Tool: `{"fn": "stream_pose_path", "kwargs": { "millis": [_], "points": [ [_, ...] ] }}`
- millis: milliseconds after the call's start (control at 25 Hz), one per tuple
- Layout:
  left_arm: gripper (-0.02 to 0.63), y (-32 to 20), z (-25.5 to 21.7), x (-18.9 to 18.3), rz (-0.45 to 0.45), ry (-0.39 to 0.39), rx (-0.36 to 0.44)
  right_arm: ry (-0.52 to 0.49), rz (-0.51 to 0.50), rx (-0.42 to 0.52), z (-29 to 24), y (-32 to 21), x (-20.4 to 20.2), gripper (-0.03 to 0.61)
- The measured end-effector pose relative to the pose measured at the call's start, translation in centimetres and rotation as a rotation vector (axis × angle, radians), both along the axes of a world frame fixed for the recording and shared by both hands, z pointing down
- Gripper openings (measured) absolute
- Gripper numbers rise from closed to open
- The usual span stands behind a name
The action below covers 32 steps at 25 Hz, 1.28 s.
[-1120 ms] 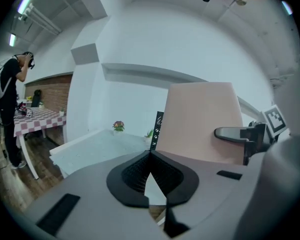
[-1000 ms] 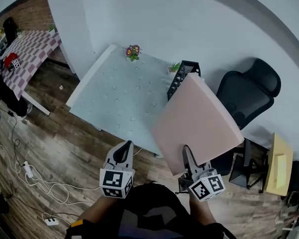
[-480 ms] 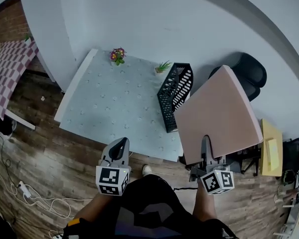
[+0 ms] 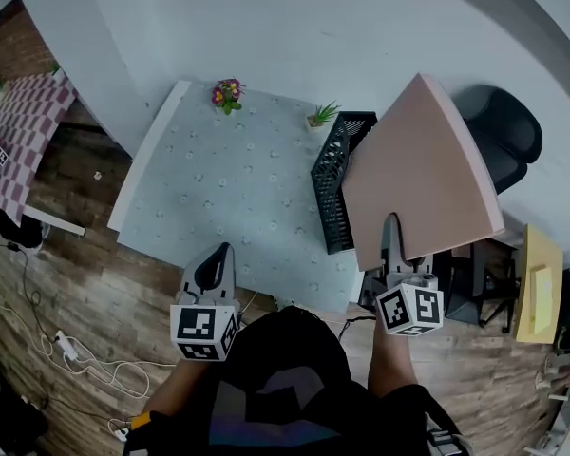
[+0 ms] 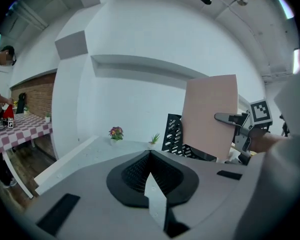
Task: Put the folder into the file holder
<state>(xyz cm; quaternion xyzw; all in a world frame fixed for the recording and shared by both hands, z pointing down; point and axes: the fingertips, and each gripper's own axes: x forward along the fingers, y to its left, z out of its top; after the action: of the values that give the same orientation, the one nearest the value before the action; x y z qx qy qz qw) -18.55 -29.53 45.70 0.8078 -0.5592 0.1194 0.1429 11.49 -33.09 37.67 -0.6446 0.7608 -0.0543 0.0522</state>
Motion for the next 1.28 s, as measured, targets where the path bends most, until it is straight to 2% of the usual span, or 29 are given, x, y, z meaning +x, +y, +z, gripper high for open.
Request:
{"fn": "stream_pose_path", "kwargs": {
  "millis": [240, 520, 920, 1280],
  "points": [
    [0.006, -1.9, 1.5, 2.1, 0.004, -0.038, -0.051, -0.021, 0.000, 0.012, 2.4, -3.2, 0.5, 0.138],
    [0.006, -2.7, 3.0, 3.2, 0.006, -0.081, -0.113, -0.029, -0.014, 0.053, 4.3, -4.5, 0.4, 0.140],
    [0.006, -3.0, 3.2, 3.7, 0.018, -0.117, -0.142, -0.023, -0.011, 0.095, 6.8, -5.4, -0.3, 0.141],
    [0.006, -3.1, 2.9, 3.1, 0.016, -0.128, -0.139, 0.008, -0.005, 0.040, 10.3, -5.9, -1.3, 0.154]
  ]
}}
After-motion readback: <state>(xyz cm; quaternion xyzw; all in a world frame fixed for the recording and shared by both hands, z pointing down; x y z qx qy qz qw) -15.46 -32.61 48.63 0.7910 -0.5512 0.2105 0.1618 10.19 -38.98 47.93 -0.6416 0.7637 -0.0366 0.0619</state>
